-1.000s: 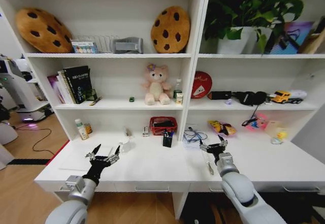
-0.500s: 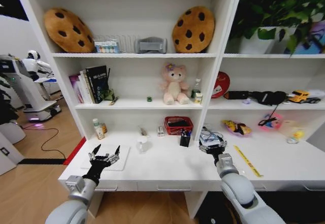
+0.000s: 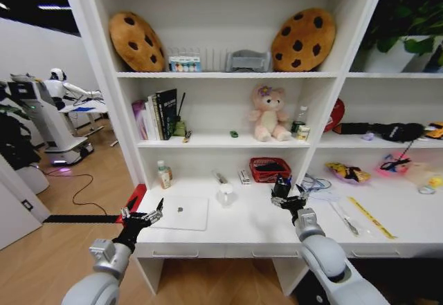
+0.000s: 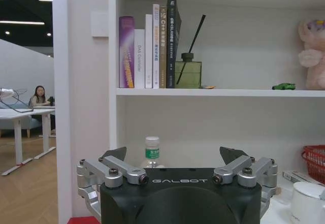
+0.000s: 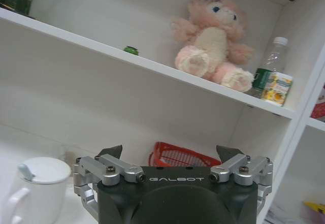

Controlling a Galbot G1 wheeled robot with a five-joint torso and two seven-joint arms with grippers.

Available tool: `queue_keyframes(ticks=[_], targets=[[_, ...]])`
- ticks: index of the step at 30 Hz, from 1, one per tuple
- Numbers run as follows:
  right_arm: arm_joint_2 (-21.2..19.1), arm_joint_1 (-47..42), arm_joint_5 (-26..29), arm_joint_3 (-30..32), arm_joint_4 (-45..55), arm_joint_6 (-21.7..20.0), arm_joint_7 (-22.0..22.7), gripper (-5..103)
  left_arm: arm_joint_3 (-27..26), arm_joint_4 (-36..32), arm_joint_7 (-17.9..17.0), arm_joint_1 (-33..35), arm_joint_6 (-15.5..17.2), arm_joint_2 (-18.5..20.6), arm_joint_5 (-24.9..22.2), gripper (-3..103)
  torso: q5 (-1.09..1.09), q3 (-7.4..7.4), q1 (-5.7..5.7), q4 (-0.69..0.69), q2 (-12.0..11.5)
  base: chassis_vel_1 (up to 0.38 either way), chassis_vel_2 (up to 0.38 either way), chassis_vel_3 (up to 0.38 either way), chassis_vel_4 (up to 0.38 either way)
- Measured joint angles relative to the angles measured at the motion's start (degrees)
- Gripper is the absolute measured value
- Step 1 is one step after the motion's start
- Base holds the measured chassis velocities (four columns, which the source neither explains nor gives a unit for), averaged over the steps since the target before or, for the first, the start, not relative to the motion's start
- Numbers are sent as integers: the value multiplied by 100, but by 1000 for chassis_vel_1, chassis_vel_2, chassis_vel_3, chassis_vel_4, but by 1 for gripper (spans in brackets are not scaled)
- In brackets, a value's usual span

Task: Organize the objects on the table.

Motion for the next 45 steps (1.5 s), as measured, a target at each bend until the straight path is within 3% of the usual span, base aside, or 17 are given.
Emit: queue_keyframes(ticks=[28,33,45], targets=[[24,-188,69,79,79,73,-27,100,1,0,1,0,0,-1,0,100,-2,0,1,0,0,-27,-19,26,23],[27,-208,-65,85,38,319,-169,100,2,0,2,0,0,-1,0,100,0,0,1,-2,0,-127,-111,86,110],[107,-405,-390,62,128,477,-388,100,0,0,1,0,0,-1,0,100,-2,1,1,1,-1,-6,-9,0,4]])
